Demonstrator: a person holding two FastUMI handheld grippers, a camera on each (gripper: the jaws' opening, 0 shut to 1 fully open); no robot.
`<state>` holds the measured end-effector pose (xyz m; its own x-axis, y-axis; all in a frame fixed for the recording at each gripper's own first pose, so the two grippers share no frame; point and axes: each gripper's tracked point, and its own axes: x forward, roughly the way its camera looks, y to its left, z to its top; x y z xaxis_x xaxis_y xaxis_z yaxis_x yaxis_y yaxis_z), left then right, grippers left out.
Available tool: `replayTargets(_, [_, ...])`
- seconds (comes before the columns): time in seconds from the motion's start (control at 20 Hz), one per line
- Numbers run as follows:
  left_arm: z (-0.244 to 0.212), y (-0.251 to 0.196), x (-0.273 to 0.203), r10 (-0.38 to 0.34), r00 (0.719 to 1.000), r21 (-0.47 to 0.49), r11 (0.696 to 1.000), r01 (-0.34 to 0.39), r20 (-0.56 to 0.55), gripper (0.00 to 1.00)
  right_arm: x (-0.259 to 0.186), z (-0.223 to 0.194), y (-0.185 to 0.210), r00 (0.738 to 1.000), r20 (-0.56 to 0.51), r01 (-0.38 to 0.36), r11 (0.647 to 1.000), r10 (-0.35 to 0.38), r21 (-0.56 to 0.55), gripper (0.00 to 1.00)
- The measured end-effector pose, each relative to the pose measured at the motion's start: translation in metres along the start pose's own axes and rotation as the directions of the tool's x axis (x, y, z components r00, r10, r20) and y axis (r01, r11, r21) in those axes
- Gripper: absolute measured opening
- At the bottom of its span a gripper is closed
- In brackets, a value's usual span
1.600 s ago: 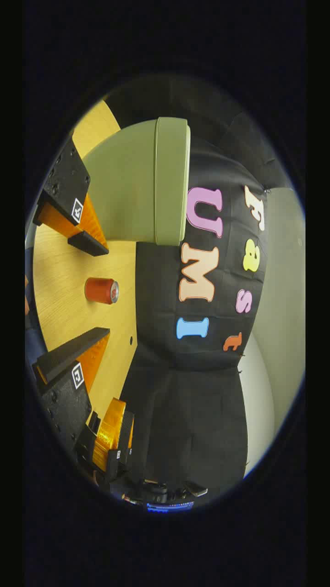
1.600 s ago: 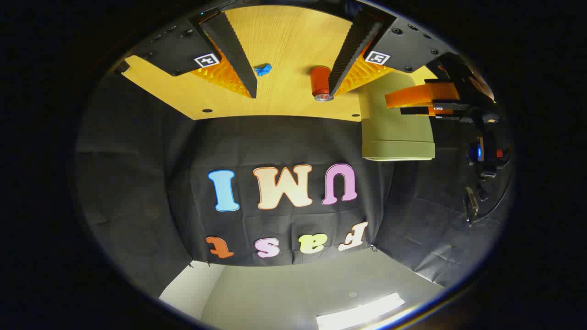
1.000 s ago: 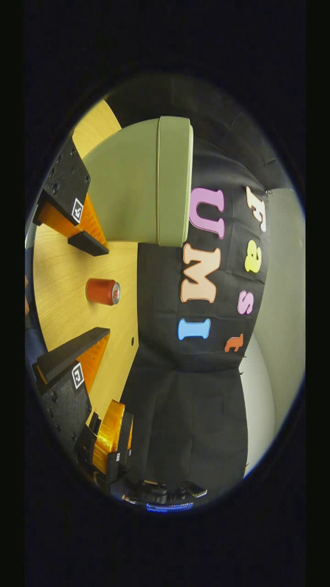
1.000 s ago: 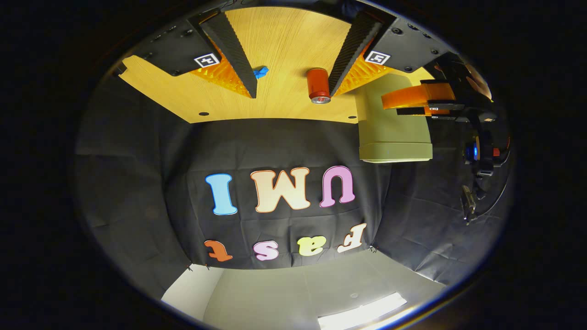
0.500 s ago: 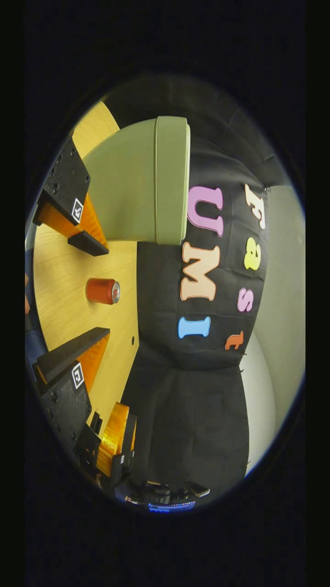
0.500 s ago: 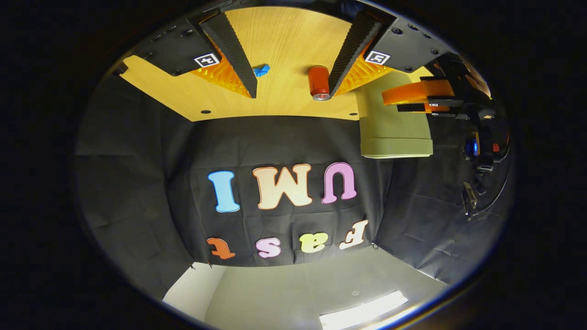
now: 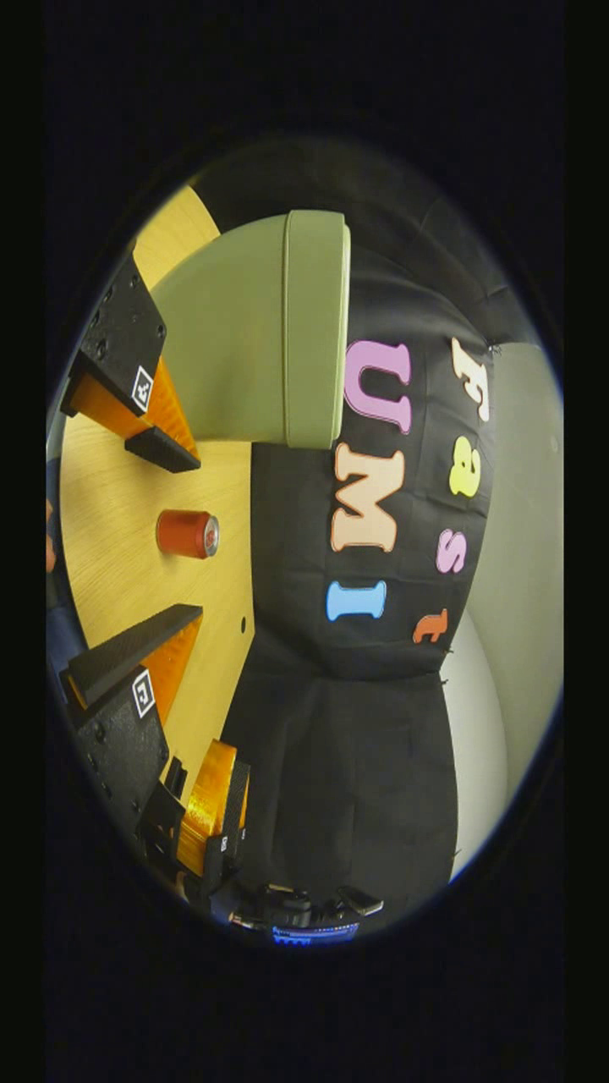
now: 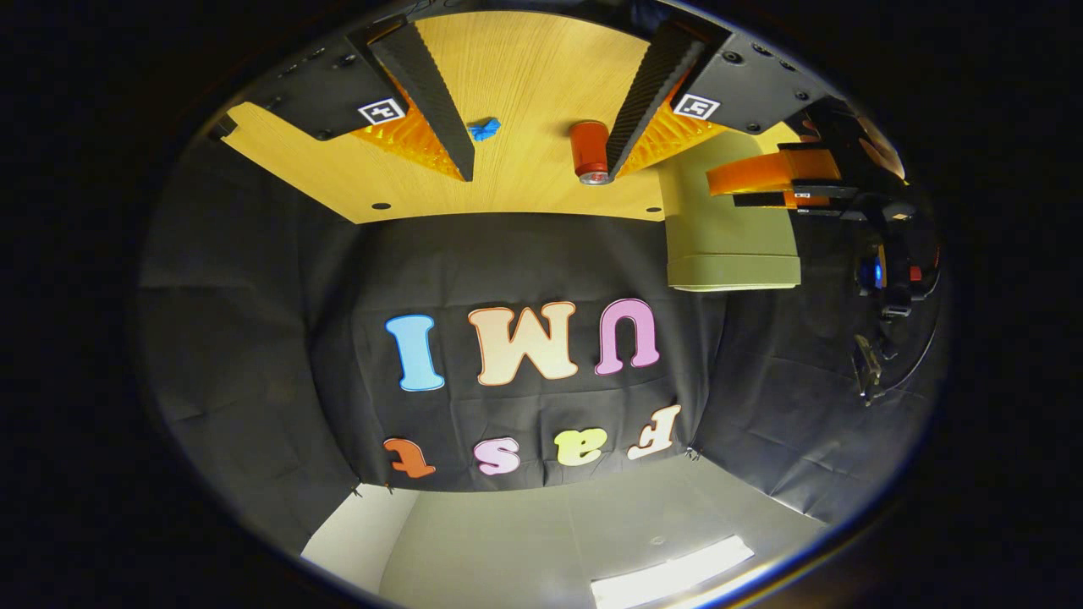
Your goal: Press the lid of the desktop garbage bin to open it, pick up the crumpled paper on the desktop and throw it into the bin, then pick up the pop can on the desktop and drop it into the bin, and finally close the garbage bin lid.
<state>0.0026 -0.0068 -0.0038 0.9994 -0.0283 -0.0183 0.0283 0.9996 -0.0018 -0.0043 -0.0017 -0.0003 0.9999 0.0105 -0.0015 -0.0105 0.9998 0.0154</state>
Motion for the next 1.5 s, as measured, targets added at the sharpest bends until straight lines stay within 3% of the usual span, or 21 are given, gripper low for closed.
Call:
replayTargets(0.2, [-0.011, -0.007, 0.001, -0.025, 0.998, -0.026, 0.999, 0.024, -0.051, 0.89, 0.001, -0.002, 0.002, 1.000, -0.005, -0.014, 1.000, 0.014, 0.000, 0.98])
replayTargets(0.3, [-0.011, -0.005, 0.001, -0.020, 0.998, -0.030, 0.999, 0.018, -0.058, 0.79, 0.002, -0.004, 0.002, 1.000, -0.008, -0.021, 1.000, 0.021, 0.010, 0.99])
replayTargets(0.6, [-0.014, 0.007, 0.001, -0.002, 0.997, -0.042, 0.999, -0.001, -0.079, 0.19, 0.000, 0.005, -0.001, 1.000, 0.022, -0.004, 1.000, 0.004, 0.004, 0.98])
replayTargets(0.65, [-0.013, 0.012, -0.001, 0.012, 0.996, -0.044, 0.999, -0.016, -0.088, 0.00, -0.002, 0.006, 0.000, 1.000, 0.029, -0.004, 1.000, 0.004, -0.001, 0.98])
replayTargets(0.8, [0.001, 0.013, -0.006, 0.021, 0.996, -0.030, 0.999, -0.024, -0.085, 0.00, -0.001, 0.008, -0.002, 0.999, 0.038, 0.007, 1.000, -0.006, -0.011, 0.98])
replayTargets(1.1, [0.074, 0.019, -0.017, 0.029, 1.000, 0.021, 0.999, -0.030, 0.011, 0.00, 0.007, -0.007, -0.002, 1.000, -0.014, 0.007, 1.000, -0.007, -0.011, 0.98])
replayTargets(1.3, [0.129, 0.055, -0.025, 0.122, 0.987, 0.085, 0.988, -0.131, 0.102, 0.00, 0.007, -0.009, 0.001, 1.000, -0.022, -0.002, 1.000, 0.001, -0.026, 0.99])
replayTargets(1.5, [0.163, 0.102, -0.028, 0.233, 0.960, 0.089, 0.965, -0.249, 0.155, 0.00, 0.006, -0.006, 0.002, 1.000, -0.014, -0.007, 1.000, 0.007, -0.019, 0.98])
